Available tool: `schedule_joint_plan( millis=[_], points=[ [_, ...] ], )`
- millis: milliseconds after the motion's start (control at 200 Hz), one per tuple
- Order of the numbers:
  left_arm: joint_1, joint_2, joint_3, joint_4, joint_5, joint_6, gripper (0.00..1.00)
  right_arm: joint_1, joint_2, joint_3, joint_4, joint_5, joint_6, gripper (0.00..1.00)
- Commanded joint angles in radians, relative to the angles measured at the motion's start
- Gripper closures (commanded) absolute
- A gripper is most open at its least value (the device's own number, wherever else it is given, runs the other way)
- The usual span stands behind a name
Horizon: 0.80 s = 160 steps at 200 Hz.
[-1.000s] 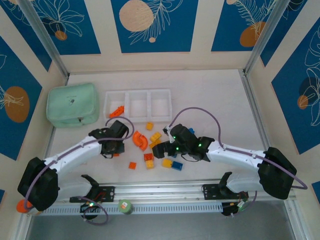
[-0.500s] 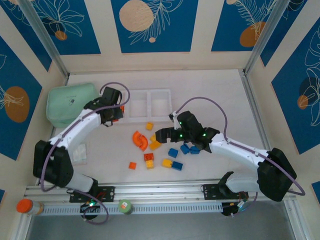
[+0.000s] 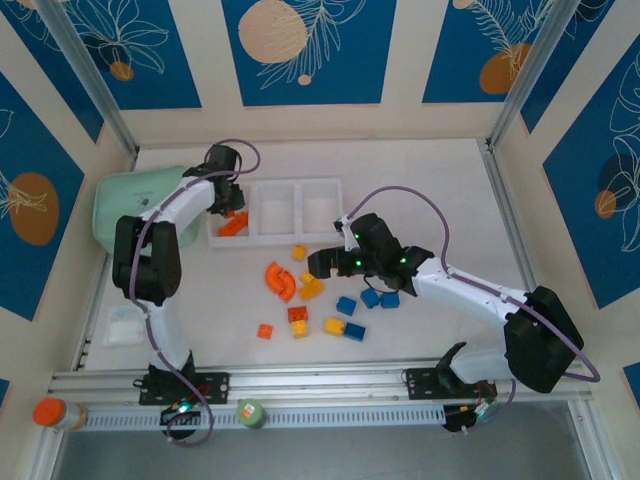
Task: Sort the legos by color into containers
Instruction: Place the lego in the container.
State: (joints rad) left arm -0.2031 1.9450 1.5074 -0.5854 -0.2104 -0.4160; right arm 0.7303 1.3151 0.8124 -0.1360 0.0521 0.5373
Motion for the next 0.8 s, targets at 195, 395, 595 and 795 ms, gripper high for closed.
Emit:
schedule_joint_plan(
  millis=[195,395,595,795],
  points=[
    [0.007,-0.060,0.020,-0.032,0.067,0.047,0.52,-0.011,0.009,0.034,-0.023,-0.017,-0.017,0.01],
    [0.002,-0.209,-0.106,-0.015,0.166,0.018,0.48,-0.008,0.005,0.026,-0.064,-0.011,-0.023,0.01],
    [-0.043,-0.379,-0.285,0.009,0.245,-0.019,0.45,-0.005,-0.002,-0.018,-0.060,-0.026,-0.020,0.01],
    [-0.156,-0.538,-0.478,0.044,0.263,-0.081,0.43,0.023,0.002,-0.073,-0.010,-0.061,-0.064,0.01]
  ],
)
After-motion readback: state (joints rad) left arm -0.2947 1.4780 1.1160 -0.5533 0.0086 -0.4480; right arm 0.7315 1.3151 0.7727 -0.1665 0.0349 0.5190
